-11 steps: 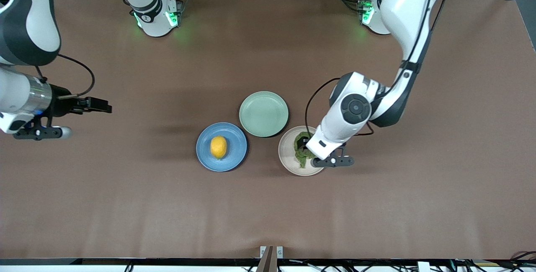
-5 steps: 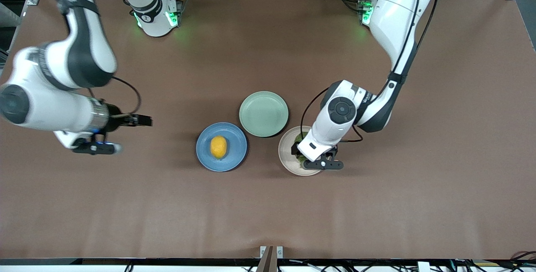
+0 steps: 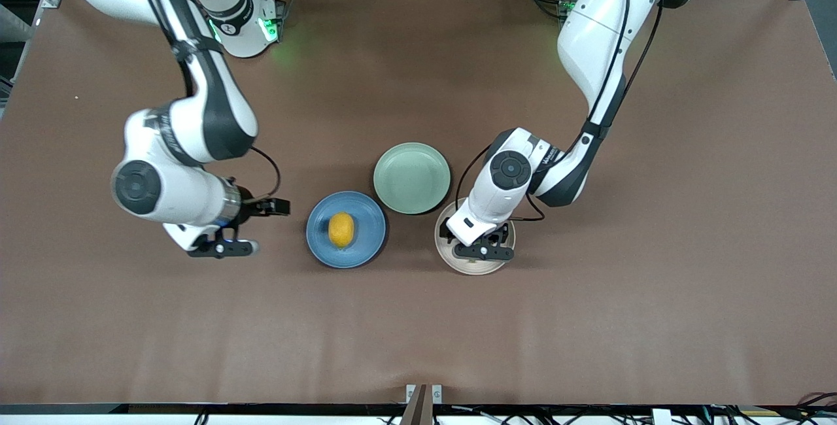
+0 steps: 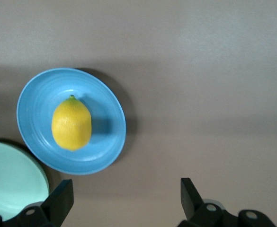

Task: Pick lemon and lettuce from blue and beige plates
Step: 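Lower the left gripper onto the lettuce while the right gripper reaches the lemon, then close the left gripper on lettuce while the right gripper lowers onto lemon, then lift the lettuce with the left gripper while the right gripper grasps lemon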

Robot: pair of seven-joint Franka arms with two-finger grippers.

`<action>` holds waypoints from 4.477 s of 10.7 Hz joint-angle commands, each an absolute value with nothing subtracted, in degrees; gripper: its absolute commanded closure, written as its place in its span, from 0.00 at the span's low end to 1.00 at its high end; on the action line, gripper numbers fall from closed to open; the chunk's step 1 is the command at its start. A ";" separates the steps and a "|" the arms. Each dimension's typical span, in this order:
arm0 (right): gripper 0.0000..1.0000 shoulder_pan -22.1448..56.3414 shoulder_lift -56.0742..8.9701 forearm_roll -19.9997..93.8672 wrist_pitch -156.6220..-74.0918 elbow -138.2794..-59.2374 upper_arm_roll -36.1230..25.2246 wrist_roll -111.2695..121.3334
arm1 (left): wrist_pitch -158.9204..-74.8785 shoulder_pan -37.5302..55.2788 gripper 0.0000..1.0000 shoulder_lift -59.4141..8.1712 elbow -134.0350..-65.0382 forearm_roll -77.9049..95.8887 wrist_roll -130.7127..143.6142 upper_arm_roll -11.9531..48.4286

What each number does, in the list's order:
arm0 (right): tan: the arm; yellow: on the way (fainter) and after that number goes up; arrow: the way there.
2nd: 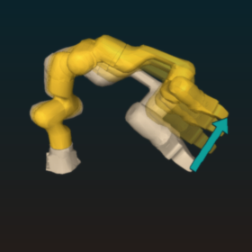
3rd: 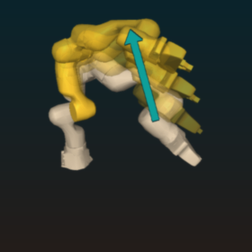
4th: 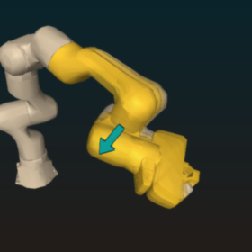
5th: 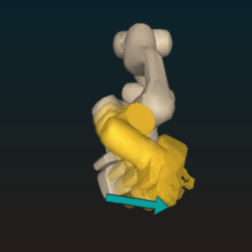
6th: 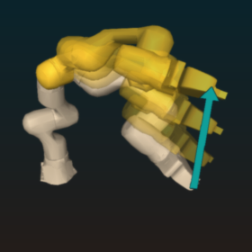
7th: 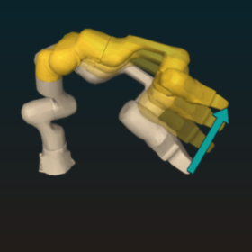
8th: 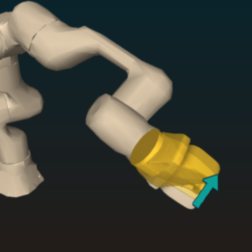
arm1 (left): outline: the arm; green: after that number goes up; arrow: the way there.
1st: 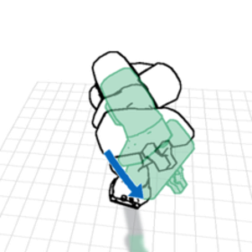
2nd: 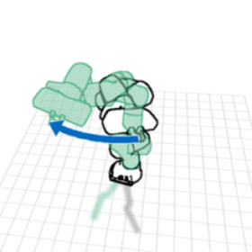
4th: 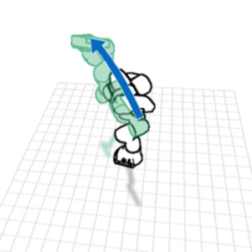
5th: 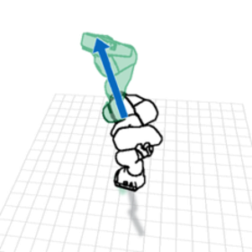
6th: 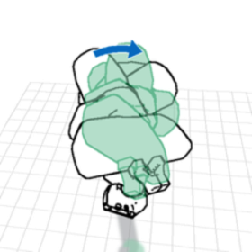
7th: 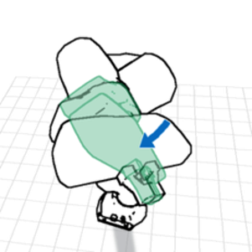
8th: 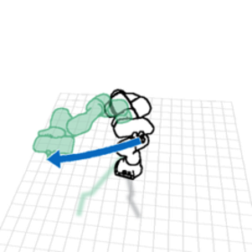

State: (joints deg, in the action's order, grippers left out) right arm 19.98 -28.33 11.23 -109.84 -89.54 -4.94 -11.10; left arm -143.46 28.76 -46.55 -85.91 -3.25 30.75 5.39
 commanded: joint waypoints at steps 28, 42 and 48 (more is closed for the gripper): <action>0.56 31.11 -42.28 11.60 -132.80 -91.67 -5.36 -19.77 | -116.91 17.32 1.00 -30.06 -87.80 -4.04 21.02 5.27; 0.65 22.68 -35.69 9.86 -114.19 -88.24 -8.77 -6.44 | -110.65 5.19 0.53 -32.87 -87.63 -4.92 1.66 4.66; 0.65 22.06 -32.52 8.61 -105.12 -89.03 -21.16 12.63 | -110.65 5.01 0.00 -32.52 -88.41 -4.57 5.33 4.83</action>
State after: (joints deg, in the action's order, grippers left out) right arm 22.17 -34.51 9.63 -106.02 -87.31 -19.44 9.32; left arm -111.11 4.59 -33.10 -88.23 -3.57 2.35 4.43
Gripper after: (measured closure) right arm 0.388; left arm 0.163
